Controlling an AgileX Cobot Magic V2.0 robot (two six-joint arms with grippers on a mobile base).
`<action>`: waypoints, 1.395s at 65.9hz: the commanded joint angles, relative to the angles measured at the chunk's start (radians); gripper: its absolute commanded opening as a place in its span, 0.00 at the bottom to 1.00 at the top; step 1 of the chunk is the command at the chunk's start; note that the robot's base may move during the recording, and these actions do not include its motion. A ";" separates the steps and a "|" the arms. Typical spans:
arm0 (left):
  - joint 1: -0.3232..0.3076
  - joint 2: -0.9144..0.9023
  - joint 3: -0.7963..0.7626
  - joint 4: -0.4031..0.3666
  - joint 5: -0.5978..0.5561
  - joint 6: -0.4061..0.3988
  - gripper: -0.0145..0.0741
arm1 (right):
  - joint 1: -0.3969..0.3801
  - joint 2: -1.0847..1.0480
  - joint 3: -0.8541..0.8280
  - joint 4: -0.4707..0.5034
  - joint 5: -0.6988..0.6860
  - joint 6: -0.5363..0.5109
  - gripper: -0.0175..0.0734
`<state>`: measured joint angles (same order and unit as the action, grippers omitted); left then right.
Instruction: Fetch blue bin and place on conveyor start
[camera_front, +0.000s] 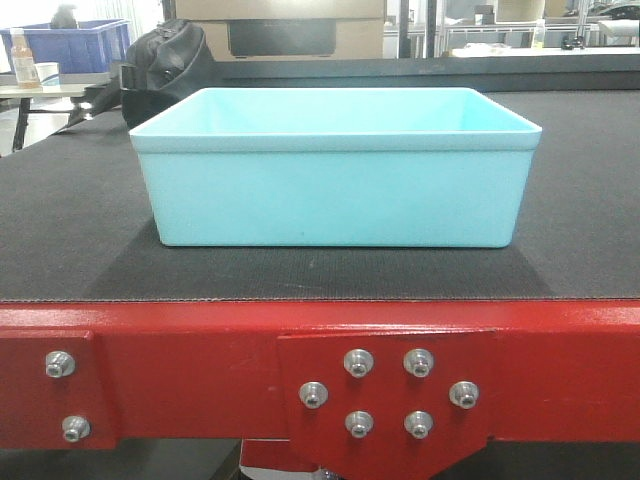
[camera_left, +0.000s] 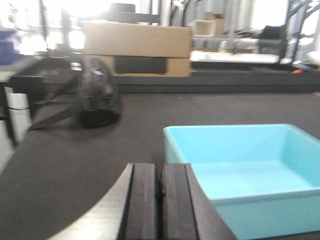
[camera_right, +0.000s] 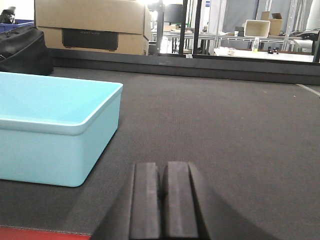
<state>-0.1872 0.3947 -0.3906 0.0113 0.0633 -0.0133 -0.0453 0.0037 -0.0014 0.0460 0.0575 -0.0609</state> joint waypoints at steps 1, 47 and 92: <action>0.075 -0.065 0.076 -0.052 -0.022 0.082 0.04 | -0.001 -0.004 0.001 0.004 -0.015 -0.001 0.01; 0.165 -0.395 0.391 -0.041 -0.006 0.051 0.04 | -0.001 -0.004 0.001 0.004 -0.015 -0.001 0.01; 0.165 -0.395 0.391 -0.041 -0.006 0.051 0.04 | -0.001 -0.004 0.001 0.004 -0.015 -0.001 0.01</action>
<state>-0.0267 0.0053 0.0017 -0.0340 0.0697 0.0437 -0.0453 0.0037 0.0002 0.0460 0.0575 -0.0609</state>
